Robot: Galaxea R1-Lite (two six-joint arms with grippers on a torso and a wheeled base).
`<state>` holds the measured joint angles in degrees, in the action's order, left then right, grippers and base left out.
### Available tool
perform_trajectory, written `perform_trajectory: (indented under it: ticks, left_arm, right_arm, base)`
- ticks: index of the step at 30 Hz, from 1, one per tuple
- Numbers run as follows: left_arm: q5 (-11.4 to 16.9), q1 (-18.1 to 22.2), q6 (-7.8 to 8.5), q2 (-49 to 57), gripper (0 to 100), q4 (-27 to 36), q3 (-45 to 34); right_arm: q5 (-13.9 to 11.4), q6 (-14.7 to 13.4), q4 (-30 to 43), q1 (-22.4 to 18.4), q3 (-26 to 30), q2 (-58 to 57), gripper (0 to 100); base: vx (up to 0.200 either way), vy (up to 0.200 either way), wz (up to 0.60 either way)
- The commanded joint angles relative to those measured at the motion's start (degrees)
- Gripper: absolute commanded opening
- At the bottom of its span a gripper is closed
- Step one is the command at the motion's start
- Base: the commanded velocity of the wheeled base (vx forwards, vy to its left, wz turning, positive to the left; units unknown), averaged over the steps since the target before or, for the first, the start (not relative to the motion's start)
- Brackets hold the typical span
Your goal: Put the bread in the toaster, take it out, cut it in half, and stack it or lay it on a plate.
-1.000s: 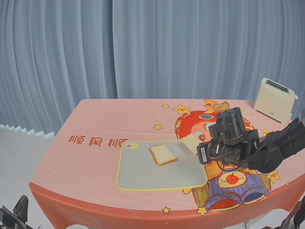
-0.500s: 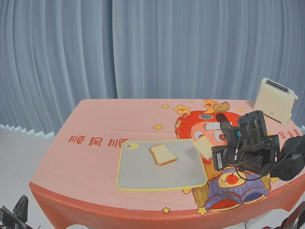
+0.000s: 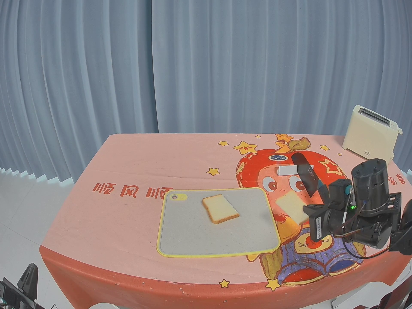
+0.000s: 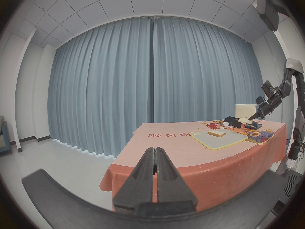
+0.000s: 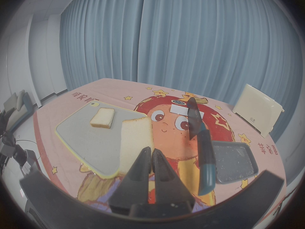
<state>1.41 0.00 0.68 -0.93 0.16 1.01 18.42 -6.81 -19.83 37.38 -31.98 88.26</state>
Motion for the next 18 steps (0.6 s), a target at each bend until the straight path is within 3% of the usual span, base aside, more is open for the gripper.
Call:
perform_trajectory:
  ticks: [1, 18]
  left_arm:
    - [0.0, 0.0, 0.02, 0.5, 0, 0.0, -0.9]
    - [0.0, 0.0, 0.02, 0.5, 0, 0.0, -0.9]
  right_arm:
    - [-0.1, -0.1, 0.0, -0.1, 3.1, -4.9, 0]
    - [-0.1, 0.0, 0.0, 0.4, 13.1, -17.6, 0]
  base:
    - [0.0, 0.0, 0.0]
    - [0.0, 0.0, 0.0]
